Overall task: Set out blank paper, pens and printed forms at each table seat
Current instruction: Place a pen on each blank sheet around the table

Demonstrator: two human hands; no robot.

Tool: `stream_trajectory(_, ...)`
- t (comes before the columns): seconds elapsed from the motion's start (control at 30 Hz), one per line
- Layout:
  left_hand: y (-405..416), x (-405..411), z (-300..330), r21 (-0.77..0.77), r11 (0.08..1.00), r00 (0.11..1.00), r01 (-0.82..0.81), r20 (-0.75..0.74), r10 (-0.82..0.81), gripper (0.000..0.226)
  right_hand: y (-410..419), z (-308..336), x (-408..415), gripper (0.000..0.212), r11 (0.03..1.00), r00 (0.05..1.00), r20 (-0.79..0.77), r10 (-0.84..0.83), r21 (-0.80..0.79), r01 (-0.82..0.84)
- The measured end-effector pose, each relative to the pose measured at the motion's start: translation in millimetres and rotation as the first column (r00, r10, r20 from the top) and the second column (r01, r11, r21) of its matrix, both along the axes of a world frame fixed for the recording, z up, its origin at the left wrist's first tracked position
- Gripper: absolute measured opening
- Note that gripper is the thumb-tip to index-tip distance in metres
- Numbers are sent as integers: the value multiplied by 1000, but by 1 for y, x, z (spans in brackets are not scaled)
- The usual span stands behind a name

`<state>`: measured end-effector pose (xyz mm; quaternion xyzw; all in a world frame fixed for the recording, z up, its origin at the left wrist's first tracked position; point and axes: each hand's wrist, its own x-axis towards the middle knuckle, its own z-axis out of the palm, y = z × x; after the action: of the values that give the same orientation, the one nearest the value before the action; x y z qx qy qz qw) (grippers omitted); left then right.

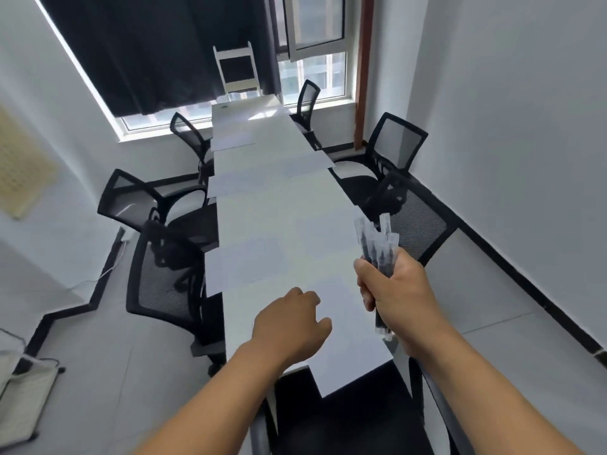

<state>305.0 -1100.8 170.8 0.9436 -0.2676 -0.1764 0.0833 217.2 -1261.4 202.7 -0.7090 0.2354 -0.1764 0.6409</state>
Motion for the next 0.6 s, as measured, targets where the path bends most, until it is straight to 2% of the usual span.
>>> stream_trajectory(0.17, 15, 16, -27, -55, 993, 993, -102, -60, 99, 52, 11, -39, 23, 11, 996, 991, -90, 94, 13, -94)
stream_trajectory(0.4, 14, 46, -69, -240, 945, 972, -225, -124, 200, 35, 14, -98, 43, 13, 989, 960, -243, 142, 4, -145)
stream_trajectory(0.47, 11, 53, -76, -318, 918, 970, -236, -136, 202, 28, 14, -110, 46, 13, 988, 953, -265, 150, 7, -153)
stream_trajectory(0.6, -1, 69, -92, -501, 801, 936, -329, -281, 209, 21, 9, -136, 53, 10, 988, 945, -287, 155, 55, -145)
